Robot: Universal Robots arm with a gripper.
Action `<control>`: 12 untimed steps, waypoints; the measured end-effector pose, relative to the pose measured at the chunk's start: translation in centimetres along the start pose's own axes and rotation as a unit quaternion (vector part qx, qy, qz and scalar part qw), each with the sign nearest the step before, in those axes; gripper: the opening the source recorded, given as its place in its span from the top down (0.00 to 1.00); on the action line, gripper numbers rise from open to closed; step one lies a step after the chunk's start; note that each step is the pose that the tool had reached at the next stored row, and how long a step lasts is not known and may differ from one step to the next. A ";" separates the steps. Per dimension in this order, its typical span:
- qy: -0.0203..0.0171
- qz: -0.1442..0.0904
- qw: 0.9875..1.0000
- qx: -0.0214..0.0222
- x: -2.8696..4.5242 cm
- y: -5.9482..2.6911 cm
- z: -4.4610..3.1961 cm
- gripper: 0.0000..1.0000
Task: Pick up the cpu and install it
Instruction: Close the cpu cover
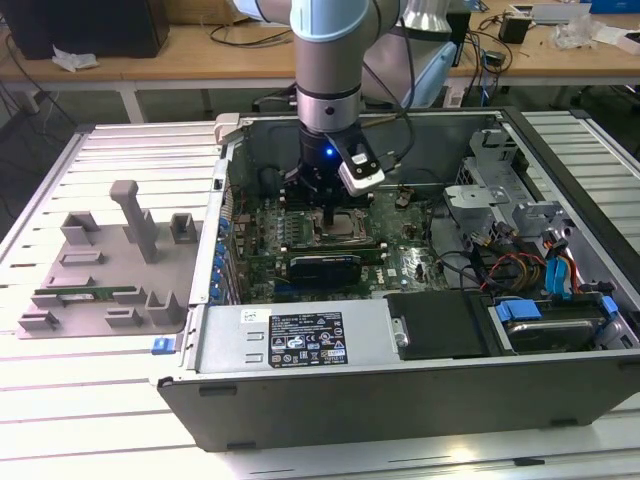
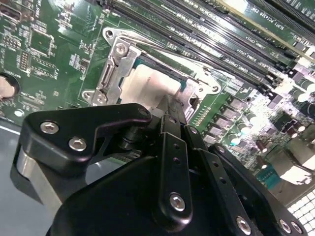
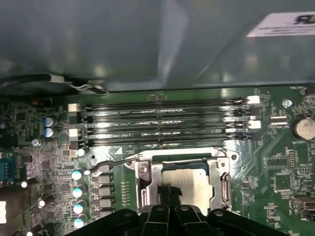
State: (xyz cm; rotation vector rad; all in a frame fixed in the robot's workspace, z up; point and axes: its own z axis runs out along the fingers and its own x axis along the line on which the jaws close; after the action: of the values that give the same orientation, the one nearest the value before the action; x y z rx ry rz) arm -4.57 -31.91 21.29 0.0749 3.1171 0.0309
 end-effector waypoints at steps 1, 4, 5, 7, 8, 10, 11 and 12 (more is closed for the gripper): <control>0.000 -0.003 1.000 0.000 0.10 -0.01 0.04 0.89; 0.000 -0.015 1.000 0.000 0.44 -0.02 0.26 0.89; 0.000 -0.018 1.000 0.000 0.56 -0.03 0.33 0.89; 0.000 -0.025 1.000 -0.001 0.78 -0.04 0.50 0.89; 0.001 -0.030 1.000 -0.001 0.95 -0.05 0.67 0.89; 0.001 -0.037 0.999 -0.001 1.17 -0.07 0.84 0.89; 0.001 -0.040 0.999 -0.001 1.27 -0.08 0.88 0.89; 0.001 -0.042 0.999 -0.001 1.30 -0.08 0.93 0.89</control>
State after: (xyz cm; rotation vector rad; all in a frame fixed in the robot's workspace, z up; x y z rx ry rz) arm -5.85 -31.91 20.33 -0.0562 3.1185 0.0320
